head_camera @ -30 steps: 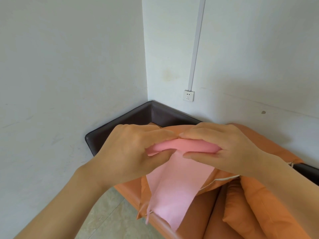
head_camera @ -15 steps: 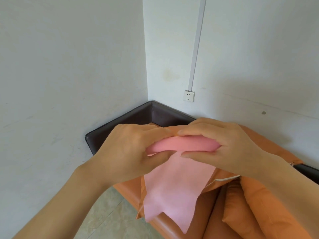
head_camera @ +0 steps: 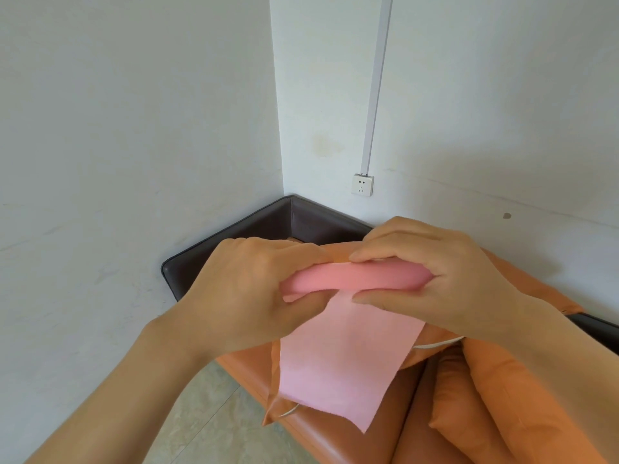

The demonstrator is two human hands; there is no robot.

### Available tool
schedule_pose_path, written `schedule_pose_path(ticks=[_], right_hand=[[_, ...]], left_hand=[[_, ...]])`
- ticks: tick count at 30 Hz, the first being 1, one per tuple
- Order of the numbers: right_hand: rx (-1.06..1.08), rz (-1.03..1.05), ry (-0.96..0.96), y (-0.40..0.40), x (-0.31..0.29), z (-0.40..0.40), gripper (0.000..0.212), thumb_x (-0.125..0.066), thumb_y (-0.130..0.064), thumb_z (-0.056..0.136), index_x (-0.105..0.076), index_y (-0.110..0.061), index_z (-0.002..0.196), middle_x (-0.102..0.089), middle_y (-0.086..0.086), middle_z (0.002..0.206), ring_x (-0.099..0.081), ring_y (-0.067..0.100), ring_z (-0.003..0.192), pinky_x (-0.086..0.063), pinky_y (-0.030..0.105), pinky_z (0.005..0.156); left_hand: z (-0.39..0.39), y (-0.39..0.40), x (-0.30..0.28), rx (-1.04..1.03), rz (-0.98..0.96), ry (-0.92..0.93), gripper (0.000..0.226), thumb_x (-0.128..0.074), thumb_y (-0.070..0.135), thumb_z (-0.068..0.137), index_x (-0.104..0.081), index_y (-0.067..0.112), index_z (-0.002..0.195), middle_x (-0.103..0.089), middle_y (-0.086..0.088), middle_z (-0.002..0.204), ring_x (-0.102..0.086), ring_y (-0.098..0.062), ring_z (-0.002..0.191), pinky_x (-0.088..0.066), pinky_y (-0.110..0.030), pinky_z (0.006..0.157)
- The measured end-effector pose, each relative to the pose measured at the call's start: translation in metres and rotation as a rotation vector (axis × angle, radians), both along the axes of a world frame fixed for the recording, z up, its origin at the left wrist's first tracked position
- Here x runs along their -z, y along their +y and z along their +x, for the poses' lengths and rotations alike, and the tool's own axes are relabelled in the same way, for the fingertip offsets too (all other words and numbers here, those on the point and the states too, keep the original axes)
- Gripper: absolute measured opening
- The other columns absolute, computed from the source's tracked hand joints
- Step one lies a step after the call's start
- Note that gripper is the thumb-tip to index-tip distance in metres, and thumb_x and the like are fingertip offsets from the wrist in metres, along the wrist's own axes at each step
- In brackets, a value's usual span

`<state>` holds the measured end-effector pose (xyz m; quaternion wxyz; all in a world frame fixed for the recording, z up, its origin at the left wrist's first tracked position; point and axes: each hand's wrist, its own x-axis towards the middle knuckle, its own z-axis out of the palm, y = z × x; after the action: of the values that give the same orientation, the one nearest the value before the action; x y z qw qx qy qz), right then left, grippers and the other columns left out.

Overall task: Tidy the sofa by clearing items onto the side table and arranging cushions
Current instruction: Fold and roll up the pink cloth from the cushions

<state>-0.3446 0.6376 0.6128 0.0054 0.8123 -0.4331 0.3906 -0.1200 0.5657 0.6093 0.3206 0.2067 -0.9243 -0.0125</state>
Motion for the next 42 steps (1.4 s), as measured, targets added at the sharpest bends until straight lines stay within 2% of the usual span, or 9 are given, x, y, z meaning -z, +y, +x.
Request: schedule_pose_path(ticks=[8,11,15,18,21,27,32,36,42], right_hand=[[-0.025,0.232,-0.198,0.0,-0.004,-0.003,0.027,-0.077,-0.018,0.08,-0.069,-0.033,0.101,-0.07,-0.02,0.1,-0.066,-0.001,0.09,-0.047,0.008,0.074],[-0.002,0.141,-0.112,-0.001,-0.003,-0.002,0.023,-0.075,-0.031,0.082,-0.071,-0.029,0.104,-0.07,-0.017,0.101,-0.066,0.001,0.091,-0.051,0.016,0.075],[0.051,-0.085,0.093,-0.007,0.008,-0.002,0.041,-0.073,-0.047,0.079,-0.071,-0.018,0.109,-0.068,-0.008,0.108,-0.064,0.01,0.099,-0.054,0.033,0.078],[0.062,-0.218,0.174,-0.013,0.011,-0.002,0.03,-0.069,-0.036,0.085,-0.073,-0.014,0.105,-0.07,-0.002,0.103,-0.065,0.013,0.094,-0.054,0.034,0.07],[0.009,-0.15,0.102,-0.013,0.01,-0.002,0.027,-0.062,-0.032,0.09,-0.071,-0.014,0.107,-0.07,-0.002,0.098,-0.066,0.016,0.088,-0.054,0.036,0.066],[-0.007,-0.029,0.046,-0.009,0.011,-0.004,0.027,-0.06,-0.035,0.09,-0.061,-0.023,0.115,-0.066,-0.014,0.104,-0.063,0.005,0.089,-0.05,0.027,0.069],[0.016,-0.293,0.212,-0.012,0.015,-0.007,0.038,-0.074,-0.036,0.084,-0.062,-0.016,0.114,-0.067,0.002,0.109,-0.065,0.021,0.092,-0.054,0.033,0.072],[0.024,-0.387,0.253,-0.015,0.018,-0.009,0.019,-0.067,-0.02,0.09,-0.069,-0.01,0.106,-0.07,0.006,0.1,-0.065,0.023,0.085,-0.053,0.03,0.068],[0.028,-0.34,0.273,-0.014,0.016,-0.008,0.024,-0.057,-0.026,0.094,-0.055,-0.014,0.114,-0.07,0.002,0.096,-0.059,0.017,0.081,-0.037,0.012,0.073]], left_hand=[[-0.006,-0.002,0.005,0.037,-0.252,0.019,0.031,-0.065,0.033,0.089,-0.064,0.027,0.119,-0.065,0.01,0.081,-0.058,-0.013,0.062,-0.038,-0.03,0.042],[-0.004,-0.004,0.006,0.03,-0.274,0.032,0.028,-0.063,0.027,0.089,-0.061,0.028,0.118,-0.062,0.009,0.073,-0.048,-0.011,0.056,-0.031,-0.026,0.042],[-0.001,-0.005,0.002,0.002,-0.269,-0.003,0.02,-0.056,0.028,0.091,-0.074,0.022,0.099,-0.051,0.009,0.06,-0.031,-0.009,0.053,-0.024,-0.024,0.042],[0.0,-0.003,0.003,-0.005,-0.27,-0.015,0.022,-0.055,0.03,0.091,-0.074,0.02,0.095,-0.052,0.008,0.061,-0.039,-0.013,0.051,-0.029,-0.028,0.04],[0.0,-0.003,0.003,0.008,-0.351,0.013,0.021,-0.062,0.029,0.09,-0.074,0.017,0.101,-0.064,0.006,0.072,-0.053,-0.017,0.056,-0.037,-0.031,0.041],[0.0,-0.007,0.006,0.078,-0.524,0.083,0.02,-0.07,0.021,0.09,-0.069,0.013,0.108,-0.07,0.0,0.092,-0.057,-0.018,0.062,-0.042,-0.031,0.045],[0.003,-0.008,0.005,0.069,-0.49,0.073,0.016,-0.066,0.021,0.091,-0.075,0.01,0.099,-0.07,-0.001,0.088,-0.061,-0.02,0.061,-0.043,-0.032,0.044],[0.0,-0.005,0.005,0.074,-0.472,0.065,0.019,-0.065,0.025,0.092,-0.076,0.01,0.097,-0.07,0.002,0.083,-0.059,-0.016,0.062,-0.042,-0.03,0.044],[0.0,-0.009,0.008,0.103,-0.503,0.068,0.02,-0.068,0.019,0.089,-0.069,0.014,0.108,-0.071,0.002,0.088,-0.054,-0.013,0.072,-0.041,-0.028,0.045]])
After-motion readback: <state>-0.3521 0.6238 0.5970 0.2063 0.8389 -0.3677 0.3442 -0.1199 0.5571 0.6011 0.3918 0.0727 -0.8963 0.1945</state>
